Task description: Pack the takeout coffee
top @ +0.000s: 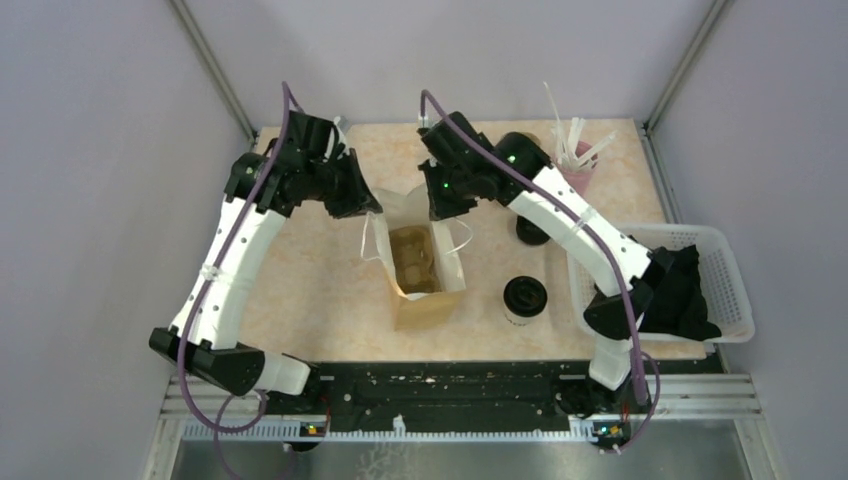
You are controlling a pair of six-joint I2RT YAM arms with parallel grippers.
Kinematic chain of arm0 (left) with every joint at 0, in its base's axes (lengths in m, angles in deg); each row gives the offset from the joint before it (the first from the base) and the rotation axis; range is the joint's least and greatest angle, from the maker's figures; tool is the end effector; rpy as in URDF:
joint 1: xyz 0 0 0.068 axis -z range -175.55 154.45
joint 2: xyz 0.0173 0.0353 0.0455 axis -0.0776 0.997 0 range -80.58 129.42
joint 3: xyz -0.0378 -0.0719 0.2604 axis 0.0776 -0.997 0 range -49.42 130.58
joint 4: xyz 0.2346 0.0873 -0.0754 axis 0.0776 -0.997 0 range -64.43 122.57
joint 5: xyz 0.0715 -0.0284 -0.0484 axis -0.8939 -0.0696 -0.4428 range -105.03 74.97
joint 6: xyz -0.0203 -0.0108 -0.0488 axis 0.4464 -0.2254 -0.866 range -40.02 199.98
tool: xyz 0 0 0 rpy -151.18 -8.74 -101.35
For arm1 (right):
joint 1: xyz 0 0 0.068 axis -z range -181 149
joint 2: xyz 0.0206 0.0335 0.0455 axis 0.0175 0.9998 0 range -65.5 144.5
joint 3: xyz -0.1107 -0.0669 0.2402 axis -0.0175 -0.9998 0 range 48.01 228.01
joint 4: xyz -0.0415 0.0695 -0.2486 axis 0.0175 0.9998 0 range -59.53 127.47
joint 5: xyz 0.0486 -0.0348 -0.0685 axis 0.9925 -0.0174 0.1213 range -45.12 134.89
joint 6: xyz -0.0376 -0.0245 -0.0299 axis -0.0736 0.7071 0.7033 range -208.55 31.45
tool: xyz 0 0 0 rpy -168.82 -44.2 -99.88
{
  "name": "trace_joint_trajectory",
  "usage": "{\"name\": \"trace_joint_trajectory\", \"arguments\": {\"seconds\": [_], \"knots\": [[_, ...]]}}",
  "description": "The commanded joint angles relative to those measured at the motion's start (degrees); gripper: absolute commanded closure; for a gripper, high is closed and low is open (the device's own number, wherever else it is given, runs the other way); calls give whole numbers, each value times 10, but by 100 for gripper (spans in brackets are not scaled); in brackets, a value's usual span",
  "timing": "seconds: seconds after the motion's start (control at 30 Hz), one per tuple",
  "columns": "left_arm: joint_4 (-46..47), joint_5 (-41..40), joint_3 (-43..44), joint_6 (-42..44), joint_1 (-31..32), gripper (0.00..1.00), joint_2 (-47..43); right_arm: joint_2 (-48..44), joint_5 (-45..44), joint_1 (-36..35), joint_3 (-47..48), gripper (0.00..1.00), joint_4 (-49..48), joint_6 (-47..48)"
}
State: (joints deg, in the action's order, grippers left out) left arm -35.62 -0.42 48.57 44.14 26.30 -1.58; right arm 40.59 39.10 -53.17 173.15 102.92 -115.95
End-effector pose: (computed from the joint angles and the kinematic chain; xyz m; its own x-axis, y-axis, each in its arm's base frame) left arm 0.2311 -0.1022 0.4270 -0.8700 -0.2616 -0.4180 0.0047 0.8433 -0.5374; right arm 0.2302 0.2902 0.4161 -0.7817 -0.2602 -0.5667 -0.4383 0.8757 0.2025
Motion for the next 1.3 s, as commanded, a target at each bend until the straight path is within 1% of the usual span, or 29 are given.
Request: {"name": "trace_joint_trajectory", "arguments": {"seconds": [0.0, 0.13, 0.2, 0.23, 0.27, 0.3, 0.33, 0.37, 0.4, 0.43, 0.47, 0.53, 0.63, 0.7, 0.77, 0.87, 0.93, 0.97, 1.0, 1.07, 1.1, 1.13, 1.17, 1.2, 1.27], "knots": [[-38, 14, 109, 14, 3, 100, 14, -59, 26, -8, 72, 100, 8, -52], [-65, 30, 166, 6, 3, 98, 34, -46, 24, -8, 141, 100, 45, -64], [-65, 40, 177, -1, 3, 97, 42, -31, 27, -6, 174, 100, 67, -73], [-62, 43, 171, -2, 2, 95, 46, -30, 34, -1, 168, 100, 68, -83], [-51, 42, 149, -1, 3, 87, 47, -35, 39, 7, 116, 100, 55, -87], [-27, 39, 111, 4, 2, 80, 44, -48, 33, 14, 43, 100, 26, -88], [4, 32, 54, 12, 2, 70, 37, -67, 23, 21, -42, 100, -27, -88], [44, 29, 1, 18, -4, 67, 33, -89, 31, 35, -141, 100, -87, -83], [70, 37, -40, 21, -9, 67, 34, -100, 69, 56, -210, 100, -139, -85], [85, 53, -60, 24, -12, 64, 39, -98, 102, 77, -243, 100, -158, -90], [82, 60, -56, 27, -13, 58, 47, -92, 113, 88, -246, 100, -156, -89], [55, 65, -6, 40, -12, 43, 62, -82, 99, 87, -199, 100, -125, -73], [36, 63, 54, 65, -12, 32, 60, -81, 108, 79, -124, 100, -99, -69], [31, 74, 80, 67, -12, 24, 53, -73, 116, 75, -73, 100, -79, -77], [28, 74, 100, 64, -12, 20, 46, -58, 104, 63, -10, 100, -40, -79], [19, 69, 122, 59, -13, 18, 41, -37, 107, 58, 71, 100, -1, -83], [19, 56, 112, 58, -13, 16, 32, -46, 83, 48, 70, 100, -7, -77], [25, 48, 104, 57, -13, 15, 23, -60, 65, 39, 40, 100, -26, -68], [36, 41, 95, 56, -13, 13, 13, -85, 44, 30, -7, 100, -69, -52], [70, 33, 67, 52, -13, 9, -14, -148, 10, 15, -139, 100, -189, -22], [92, 34, 51, 50, -13, 8, -31, -184, 9, 14, -212, 100, -292, -10], [116, 35, 31, 46, -13, 7, -50, -212, 2, 15, -277, 100, -351, -1], [139, 34, 12, 42, -13, 5, -67, -227, -7, 16, -319, 100, -385, 10], [160, 37, -8, 40, -13, 5, -84, -231, -13, 16, -323, 100, -396, 20], [190, 31, -40, 39, -14, 3, -113, -221, -18, 15, -301, 100, -389, 41]]}}
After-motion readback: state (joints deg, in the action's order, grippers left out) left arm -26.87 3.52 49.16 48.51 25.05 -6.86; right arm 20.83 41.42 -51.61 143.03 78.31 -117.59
